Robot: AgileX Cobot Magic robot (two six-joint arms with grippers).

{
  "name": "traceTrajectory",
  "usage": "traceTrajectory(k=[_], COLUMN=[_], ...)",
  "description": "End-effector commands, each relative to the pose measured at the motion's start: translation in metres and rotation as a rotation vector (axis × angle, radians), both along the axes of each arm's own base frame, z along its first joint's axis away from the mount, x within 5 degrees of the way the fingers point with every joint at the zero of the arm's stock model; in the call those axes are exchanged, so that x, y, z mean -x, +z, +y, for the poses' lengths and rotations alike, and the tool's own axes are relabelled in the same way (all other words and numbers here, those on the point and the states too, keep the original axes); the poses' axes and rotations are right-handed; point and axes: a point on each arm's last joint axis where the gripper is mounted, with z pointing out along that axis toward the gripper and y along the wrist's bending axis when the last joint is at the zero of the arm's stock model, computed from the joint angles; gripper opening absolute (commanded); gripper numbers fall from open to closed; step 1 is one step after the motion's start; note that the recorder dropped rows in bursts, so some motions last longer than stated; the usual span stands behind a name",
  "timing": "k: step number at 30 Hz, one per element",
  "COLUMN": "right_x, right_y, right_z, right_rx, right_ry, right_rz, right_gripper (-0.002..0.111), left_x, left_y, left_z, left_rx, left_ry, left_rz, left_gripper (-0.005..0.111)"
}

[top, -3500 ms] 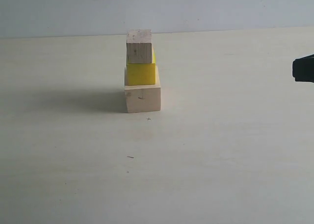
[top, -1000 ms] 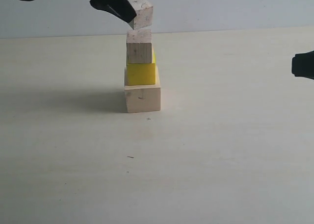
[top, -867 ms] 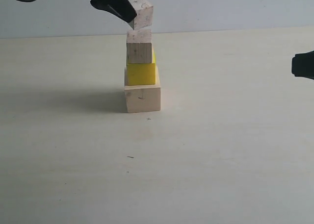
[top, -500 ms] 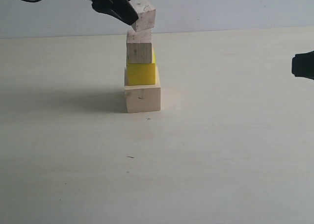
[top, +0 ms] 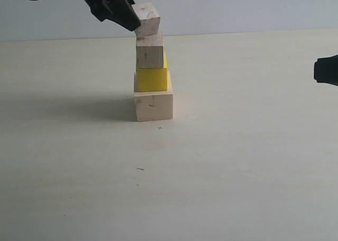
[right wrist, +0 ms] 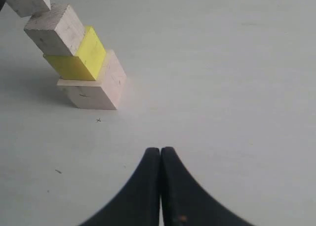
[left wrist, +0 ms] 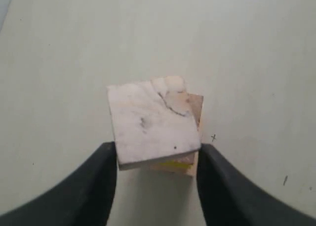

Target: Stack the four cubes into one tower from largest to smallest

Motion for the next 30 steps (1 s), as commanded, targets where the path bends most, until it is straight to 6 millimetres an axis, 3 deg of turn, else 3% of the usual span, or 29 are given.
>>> traceTrajectory(k=[1,8,18,26,30], right_x=[0.0,0.0,0.0,0.0,0.0], right_y=[0.0,0.0,0.0,0.0,0.0], right_z=[0.0,0.0,0.0,0.0,0.0], right_rx=[-0.005,-0.005,-0.005,-0.005,-0.005], right_ry=[0.0,0.0,0.0,0.0,0.0], right_rz=[-0.007,-0.007,-0.007,-0.007,-0.007], right_gripper=[0.0,0.0,0.0,0.0,0.0], left_x=[0.005,0.015,0.023,0.041,0.046], left_y=[0.012,0.033,0.032,0.069,0.069], left_z=[-0.003,-0.006,-0.006,-0.017,-0.018], left_rx=[0.059,0.163,0.188,0.482,0.531], left_ry=[-0.005,0.014,-0.01,-0.031,-0.03], left_rz=[-0.007,0.01,0.026,0.101,0.14], left_gripper=[0.0,0.0,0.0,0.0,0.0])
